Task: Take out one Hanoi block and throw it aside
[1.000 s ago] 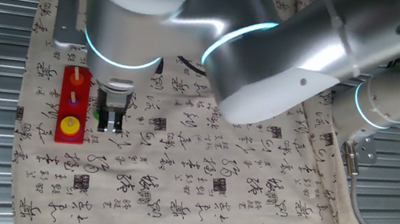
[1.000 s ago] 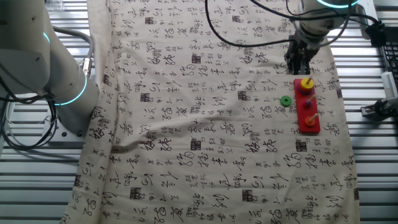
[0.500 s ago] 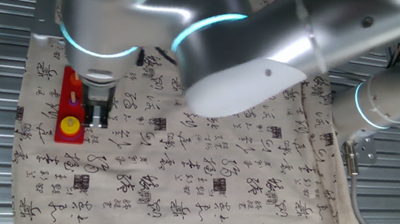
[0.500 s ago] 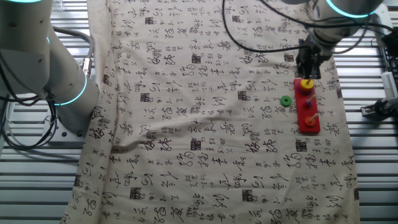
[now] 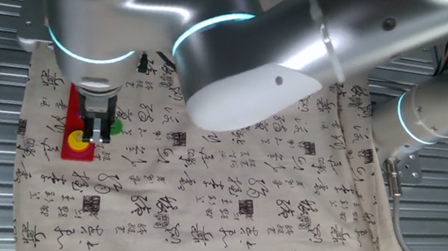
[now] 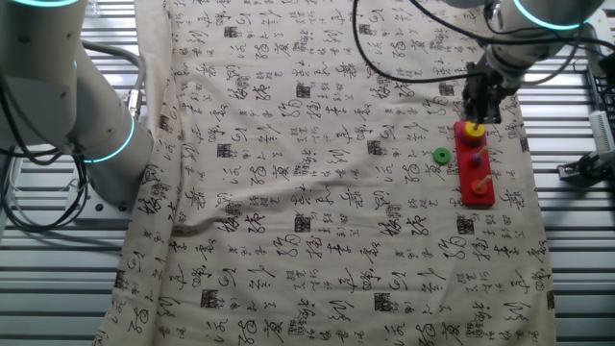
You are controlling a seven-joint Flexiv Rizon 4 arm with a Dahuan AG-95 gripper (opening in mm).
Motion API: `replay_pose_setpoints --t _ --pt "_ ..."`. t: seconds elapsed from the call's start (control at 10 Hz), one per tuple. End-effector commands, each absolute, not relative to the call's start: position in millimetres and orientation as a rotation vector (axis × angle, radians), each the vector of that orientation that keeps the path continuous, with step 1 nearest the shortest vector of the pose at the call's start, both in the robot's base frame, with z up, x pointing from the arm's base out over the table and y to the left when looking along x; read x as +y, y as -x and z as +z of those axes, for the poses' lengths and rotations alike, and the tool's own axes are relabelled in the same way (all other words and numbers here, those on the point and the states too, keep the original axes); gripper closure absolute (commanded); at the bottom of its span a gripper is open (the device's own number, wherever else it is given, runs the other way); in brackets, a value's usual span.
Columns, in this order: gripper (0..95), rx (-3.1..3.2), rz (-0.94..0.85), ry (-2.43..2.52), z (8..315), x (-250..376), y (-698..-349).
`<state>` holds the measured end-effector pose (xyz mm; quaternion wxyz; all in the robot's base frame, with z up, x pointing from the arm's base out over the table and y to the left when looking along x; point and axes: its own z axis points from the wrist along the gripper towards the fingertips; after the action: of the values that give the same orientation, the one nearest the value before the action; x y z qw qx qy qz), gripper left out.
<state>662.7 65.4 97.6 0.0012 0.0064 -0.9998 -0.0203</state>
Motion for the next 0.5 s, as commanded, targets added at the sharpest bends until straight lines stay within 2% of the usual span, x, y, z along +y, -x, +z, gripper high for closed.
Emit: replay_pose_setpoints --t 0.1,0.5 --pt "95.0 -3.133 -0.063 -0.004 100 69 -669" --pt "95.0 -3.121 -0.064 0.001 100 72 -681"
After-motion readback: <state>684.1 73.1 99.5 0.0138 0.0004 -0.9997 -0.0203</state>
